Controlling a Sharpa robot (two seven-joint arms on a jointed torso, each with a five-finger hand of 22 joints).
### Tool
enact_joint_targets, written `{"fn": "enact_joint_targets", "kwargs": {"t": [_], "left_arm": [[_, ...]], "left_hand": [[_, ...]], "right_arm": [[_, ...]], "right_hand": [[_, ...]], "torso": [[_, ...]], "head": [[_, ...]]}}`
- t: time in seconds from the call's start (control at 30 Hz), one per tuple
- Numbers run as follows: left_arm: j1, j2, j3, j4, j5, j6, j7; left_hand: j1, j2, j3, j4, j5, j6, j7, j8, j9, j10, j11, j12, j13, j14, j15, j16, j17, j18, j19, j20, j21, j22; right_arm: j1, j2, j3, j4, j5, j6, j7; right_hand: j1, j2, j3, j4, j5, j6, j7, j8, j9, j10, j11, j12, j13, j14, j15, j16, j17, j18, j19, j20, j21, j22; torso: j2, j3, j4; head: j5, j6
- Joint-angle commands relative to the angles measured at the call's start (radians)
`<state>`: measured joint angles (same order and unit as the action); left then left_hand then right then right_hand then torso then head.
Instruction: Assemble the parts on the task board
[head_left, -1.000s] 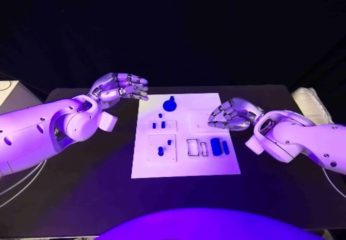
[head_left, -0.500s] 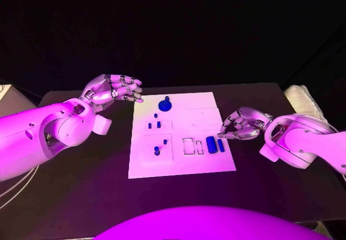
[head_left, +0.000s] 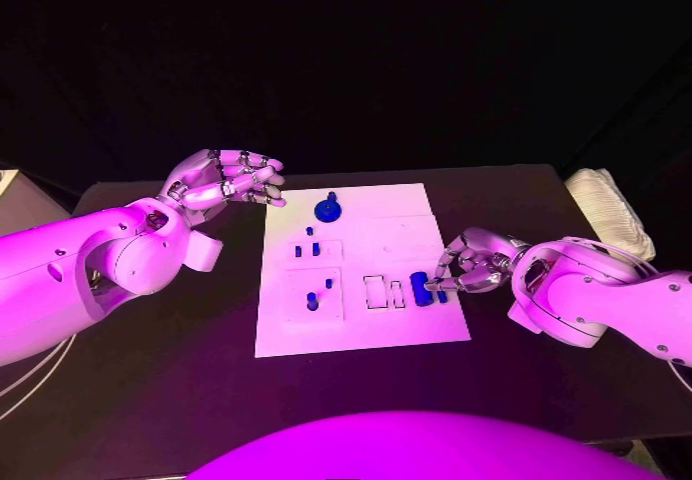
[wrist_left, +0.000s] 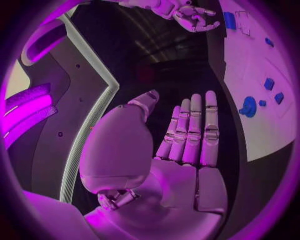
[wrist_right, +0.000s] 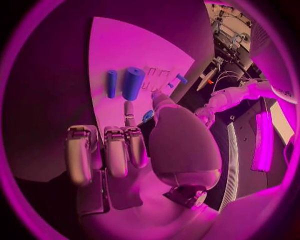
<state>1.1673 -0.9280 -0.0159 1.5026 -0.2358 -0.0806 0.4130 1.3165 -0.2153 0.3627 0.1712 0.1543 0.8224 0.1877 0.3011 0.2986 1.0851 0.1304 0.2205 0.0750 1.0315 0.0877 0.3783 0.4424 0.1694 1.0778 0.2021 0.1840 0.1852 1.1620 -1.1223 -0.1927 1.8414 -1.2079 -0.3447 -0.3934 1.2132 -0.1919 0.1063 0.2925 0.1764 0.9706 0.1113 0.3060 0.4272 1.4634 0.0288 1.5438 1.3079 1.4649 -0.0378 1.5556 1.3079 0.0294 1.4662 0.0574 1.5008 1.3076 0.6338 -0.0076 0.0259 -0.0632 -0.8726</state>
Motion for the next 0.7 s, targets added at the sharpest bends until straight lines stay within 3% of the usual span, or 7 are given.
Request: {"fn": "enact_joint_targets", "kwargs": {"t": [0.03,0.3,0.5,0.7], "left_arm": [[-0.001,0.001,0.0,0.004,0.003,0.002,0.011],[-0.001,0.001,0.0,0.007,0.003,0.004,0.011],[-0.001,-0.001,0.0,0.008,0.003,0.009,0.003],[-0.001,-0.004,0.0,0.012,0.003,0.011,-0.004]], "left_hand": [[-0.001,-0.004,-0.007,0.002,0.004,-0.002,0.005,-0.003,-0.002,0.0,0.008,-0.007,0.001,-0.002,0.006,0.003,0.002,0.013,0.007,-0.001,-0.006,-0.002],[0.001,-0.002,-0.009,0.004,0.004,-0.003,0.006,-0.004,-0.002,-0.001,0.009,-0.009,0.001,-0.005,0.007,0.002,0.003,0.013,0.006,0.0,-0.008,-0.004],[0.003,0.002,-0.015,0.007,0.005,-0.003,0.009,-0.006,-0.002,-0.003,0.011,-0.012,0.002,-0.012,0.01,-0.001,0.005,0.012,0.005,0.001,-0.013,-0.008],[0.003,0.002,-0.015,0.007,0.005,-0.003,0.009,-0.006,-0.002,-0.003,0.011,-0.012,0.002,-0.012,0.01,-0.001,0.005,0.012,0.005,0.001,-0.013,-0.008]], "right_arm": [[-0.009,0.014,-0.001,-0.008,-0.051,-0.012,-0.062],[-0.025,0.044,-0.001,-0.026,-0.069,-0.024,-0.075],[-0.028,0.067,-0.001,-0.038,-0.08,-0.035,-0.079],[-0.037,0.092,-0.002,-0.059,-0.111,-0.021,-0.082]], "right_hand": [[-0.003,0.009,-0.009,0.001,0.001,0.005,-0.005,0.007,0.0,0.073,-0.001,-0.007,0.221,0.099,-0.007,0.002,0.232,-0.014,0.095,-0.003,0.0,0.217],[-0.01,0.016,-0.02,0.001,0.0,0.005,-0.006,0.009,0.001,0.071,-0.002,-0.008,0.22,0.099,-0.007,0.002,0.231,-0.013,0.094,-0.003,-0.001,0.217],[-0.01,0.018,-0.023,0.0,0.0,0.008,-0.007,0.011,0.002,0.072,-0.002,-0.008,0.22,0.099,-0.008,0.002,0.231,-0.014,0.094,-0.004,-0.001,0.217],[-0.008,0.026,-0.024,0.0,0.005,0.01,-0.008,0.015,0.003,0.071,-0.003,-0.009,0.22,0.099,-0.009,0.002,0.231,-0.013,0.094,-0.004,-0.003,0.216]], "torso": [[0.001,0.0002,0.0001],[0.002,0.0002,0.003],[0.004,0.0001,0.0017],[0.009,-0.0023,0.0072]], "head": [[0.002,0.0],[0.005,0.0],[0.011,0.0],[0.012,0.0]]}}
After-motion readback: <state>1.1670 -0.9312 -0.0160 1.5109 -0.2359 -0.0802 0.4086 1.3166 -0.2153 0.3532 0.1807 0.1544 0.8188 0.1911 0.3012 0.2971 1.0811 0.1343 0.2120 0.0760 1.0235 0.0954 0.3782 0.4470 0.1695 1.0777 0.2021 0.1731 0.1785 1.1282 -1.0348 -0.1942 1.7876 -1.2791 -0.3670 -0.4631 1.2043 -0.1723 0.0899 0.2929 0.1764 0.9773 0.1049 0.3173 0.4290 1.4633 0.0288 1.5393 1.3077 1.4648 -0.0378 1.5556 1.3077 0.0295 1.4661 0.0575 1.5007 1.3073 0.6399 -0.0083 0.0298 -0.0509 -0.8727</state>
